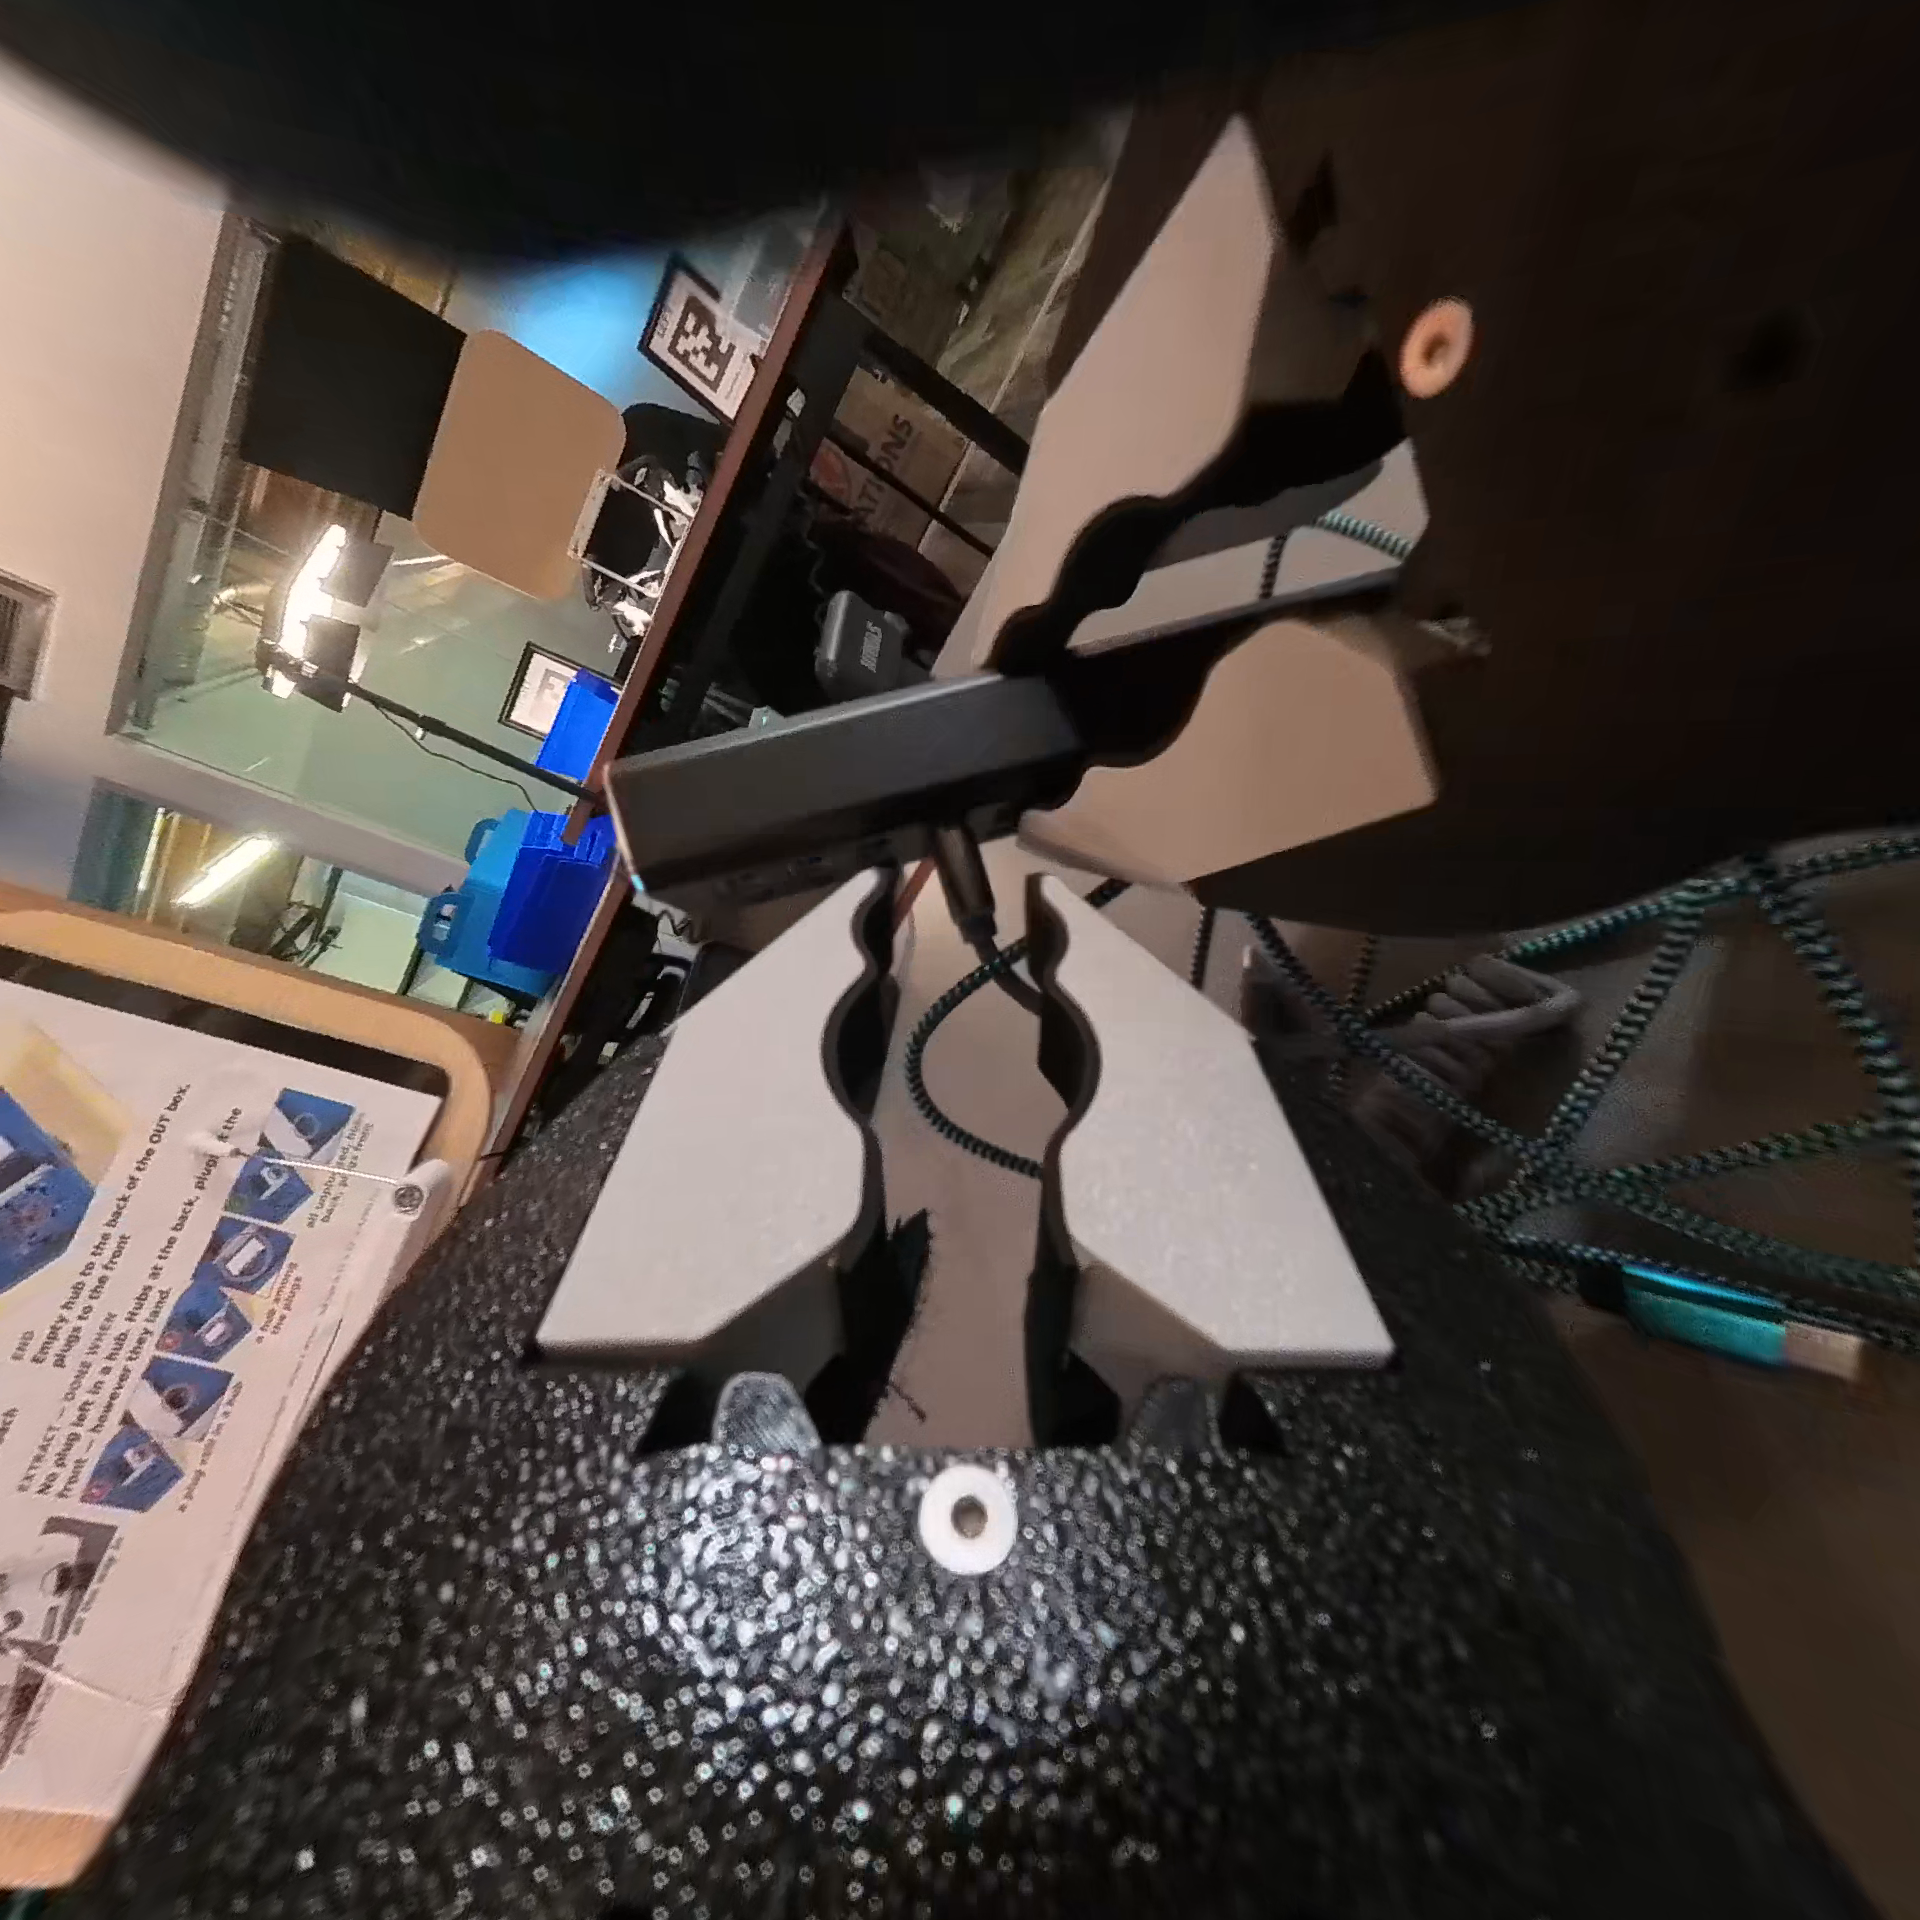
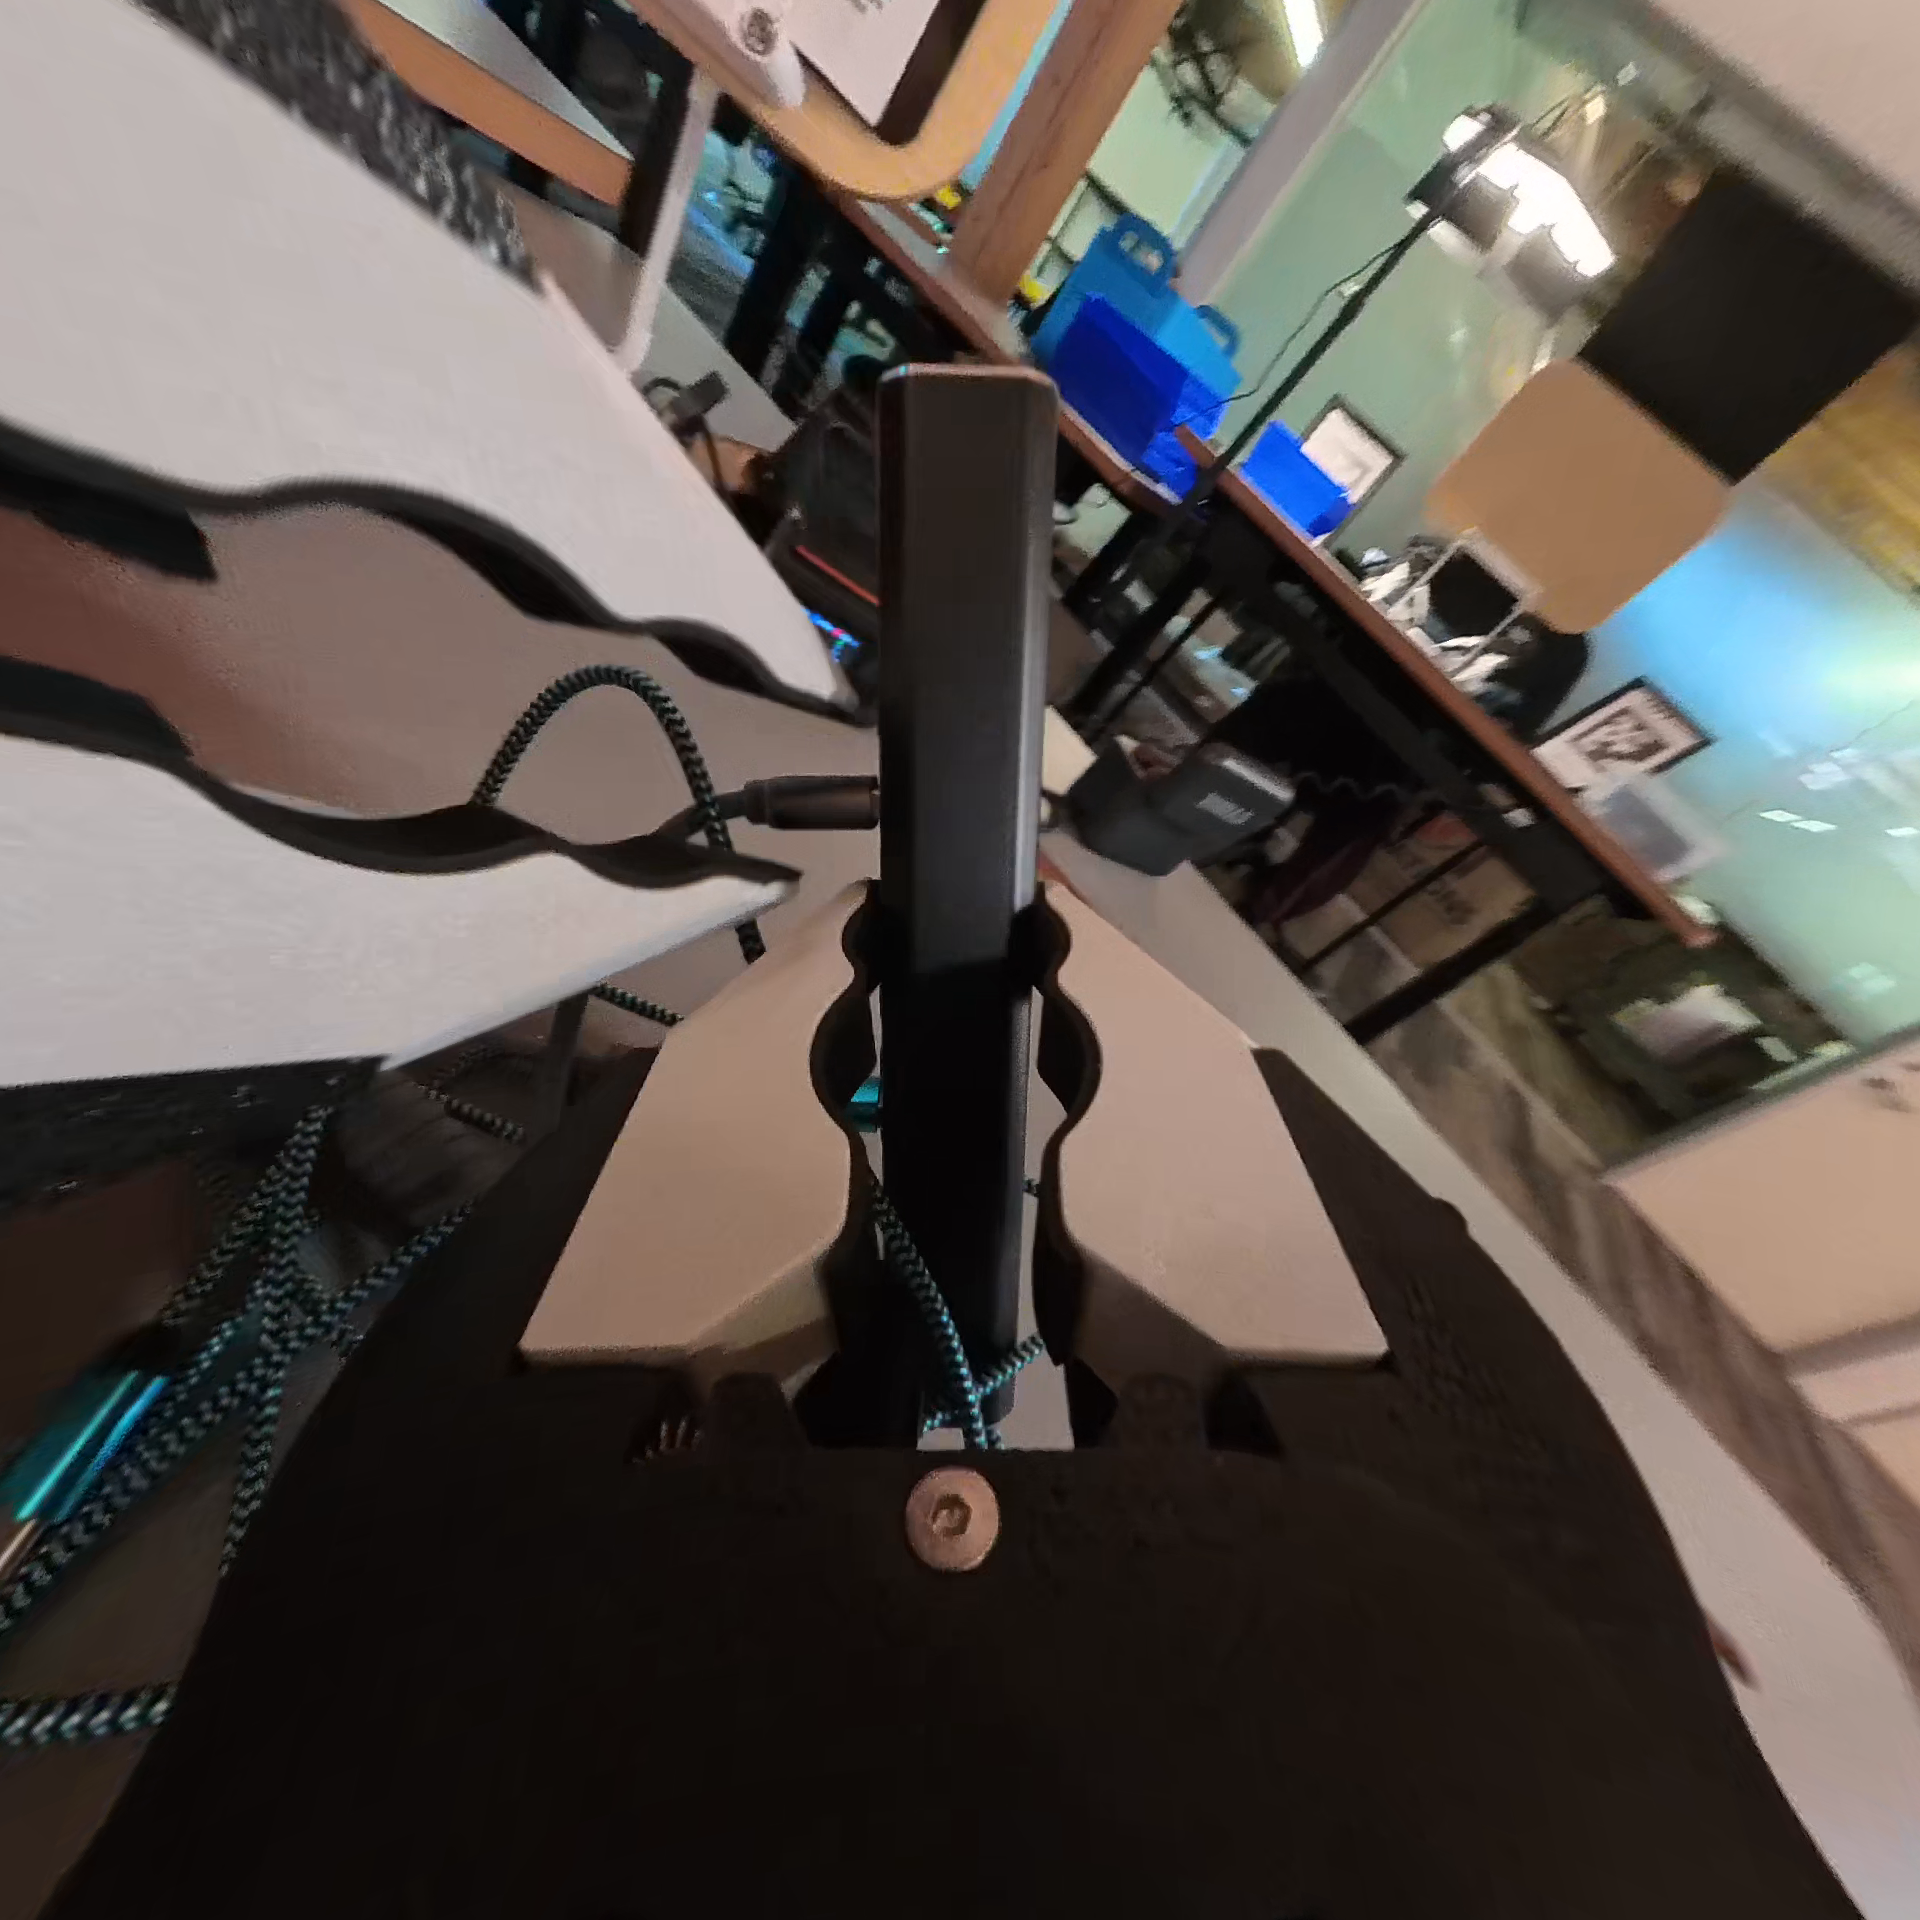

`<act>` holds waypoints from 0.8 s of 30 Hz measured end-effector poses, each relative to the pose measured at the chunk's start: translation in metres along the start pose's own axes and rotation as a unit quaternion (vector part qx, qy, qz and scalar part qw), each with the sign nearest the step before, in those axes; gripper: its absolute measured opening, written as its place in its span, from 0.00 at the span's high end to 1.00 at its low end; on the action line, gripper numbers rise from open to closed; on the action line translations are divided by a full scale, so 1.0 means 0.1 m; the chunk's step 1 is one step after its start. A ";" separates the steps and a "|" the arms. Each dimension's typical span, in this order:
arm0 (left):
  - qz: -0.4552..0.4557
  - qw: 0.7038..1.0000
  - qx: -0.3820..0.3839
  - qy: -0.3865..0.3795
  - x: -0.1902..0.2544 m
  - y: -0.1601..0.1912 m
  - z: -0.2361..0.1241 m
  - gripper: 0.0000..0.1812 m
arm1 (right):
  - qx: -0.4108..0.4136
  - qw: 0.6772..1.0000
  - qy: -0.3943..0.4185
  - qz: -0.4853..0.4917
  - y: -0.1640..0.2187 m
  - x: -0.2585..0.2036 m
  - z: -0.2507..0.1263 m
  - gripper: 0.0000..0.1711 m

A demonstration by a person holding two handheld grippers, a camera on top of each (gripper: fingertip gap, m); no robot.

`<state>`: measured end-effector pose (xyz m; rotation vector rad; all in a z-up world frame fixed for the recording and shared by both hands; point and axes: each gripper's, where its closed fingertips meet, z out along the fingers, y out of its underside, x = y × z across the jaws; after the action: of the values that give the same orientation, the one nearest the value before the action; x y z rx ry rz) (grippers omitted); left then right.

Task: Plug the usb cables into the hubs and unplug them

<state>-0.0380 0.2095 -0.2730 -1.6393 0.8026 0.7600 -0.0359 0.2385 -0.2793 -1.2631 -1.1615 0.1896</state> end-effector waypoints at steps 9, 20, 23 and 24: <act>-0.049 0.997 0.066 0.016 -0.02 -0.12 -0.10 0.90 | 0.022 0.999 -0.004 0.026 -0.01 0.04 -0.01 0.85; -0.275 0.927 0.252 0.040 -0.69 -0.17 -0.53 0.89 | 0.112 0.927 -0.237 0.266 -0.04 -0.03 -0.16 0.85; -0.229 0.947 0.222 0.049 -0.62 -0.06 -0.45 0.86 | 0.145 0.873 -0.331 0.328 -0.13 -0.09 -0.30 0.86; -0.193 0.959 0.203 0.049 -0.54 -0.03 -0.41 0.86 | 0.148 0.859 -0.355 0.339 -0.15 -0.11 -0.35 0.85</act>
<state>-0.0625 0.1759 -0.2193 -1.4039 0.6273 0.2197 -0.0217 0.2038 -0.2683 -1.3080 -1.1695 1.4092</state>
